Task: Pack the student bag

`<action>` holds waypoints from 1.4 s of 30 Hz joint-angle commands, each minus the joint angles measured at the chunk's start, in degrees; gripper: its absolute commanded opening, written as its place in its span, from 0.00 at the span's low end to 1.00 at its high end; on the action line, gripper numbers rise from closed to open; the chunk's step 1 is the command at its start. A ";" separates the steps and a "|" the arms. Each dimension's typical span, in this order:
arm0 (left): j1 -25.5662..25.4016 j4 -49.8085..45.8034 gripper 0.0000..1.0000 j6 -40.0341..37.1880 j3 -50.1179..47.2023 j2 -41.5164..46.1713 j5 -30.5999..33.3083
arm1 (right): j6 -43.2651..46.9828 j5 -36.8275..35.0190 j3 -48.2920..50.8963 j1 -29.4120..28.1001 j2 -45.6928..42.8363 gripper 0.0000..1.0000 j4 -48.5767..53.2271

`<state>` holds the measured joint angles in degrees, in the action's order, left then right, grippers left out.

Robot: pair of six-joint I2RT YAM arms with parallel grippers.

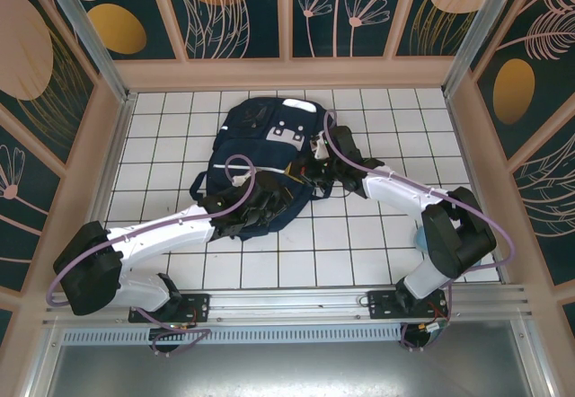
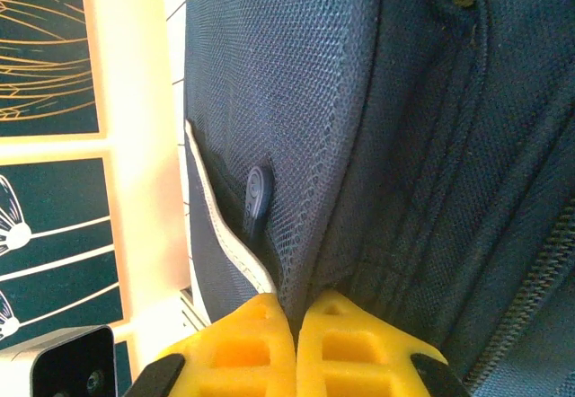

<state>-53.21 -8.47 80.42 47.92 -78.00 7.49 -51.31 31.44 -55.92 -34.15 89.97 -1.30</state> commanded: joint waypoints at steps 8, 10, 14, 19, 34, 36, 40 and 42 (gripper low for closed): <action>-0.25 -9.65 0.56 -4.19 5.17 3.39 -0.36 | 1.54 1.78 -4.16 -1.72 -0.57 0.01 -0.86; -0.23 -10.11 0.57 -4.22 5.34 4.28 0.59 | 1.59 1.54 -4.28 -1.79 -0.46 0.00 -0.87; -0.23 -12.28 0.49 -4.81 7.26 3.57 2.55 | 1.87 1.18 -4.37 -1.79 -0.41 0.00 -0.38; -0.31 -13.43 0.45 -6.28 9.38 1.91 4.20 | 1.79 1.17 -4.23 -1.77 -0.46 0.00 -0.46; -0.16 -13.37 0.22 -8.09 12.11 -7.47 5.93 | 1.59 0.82 -3.72 -1.79 -1.52 0.00 -0.16; -0.18 -14.55 0.11 -8.34 12.15 -7.61 6.73 | 1.57 0.19 -3.75 -1.73 -1.57 0.00 0.32; -0.20 -17.87 0.00 -9.29 12.21 -6.89 9.27 | 2.27 -3.38 -4.17 -1.30 -1.82 0.00 3.04; -0.18 -19.84 0.00 -10.03 11.74 -5.94 10.62 | 2.69 -6.53 -4.15 -0.24 -2.08 0.00 5.44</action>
<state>-53.54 -22.81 71.99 59.05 -84.79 13.72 -50.83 28.73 -57.91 -34.94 89.97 2.83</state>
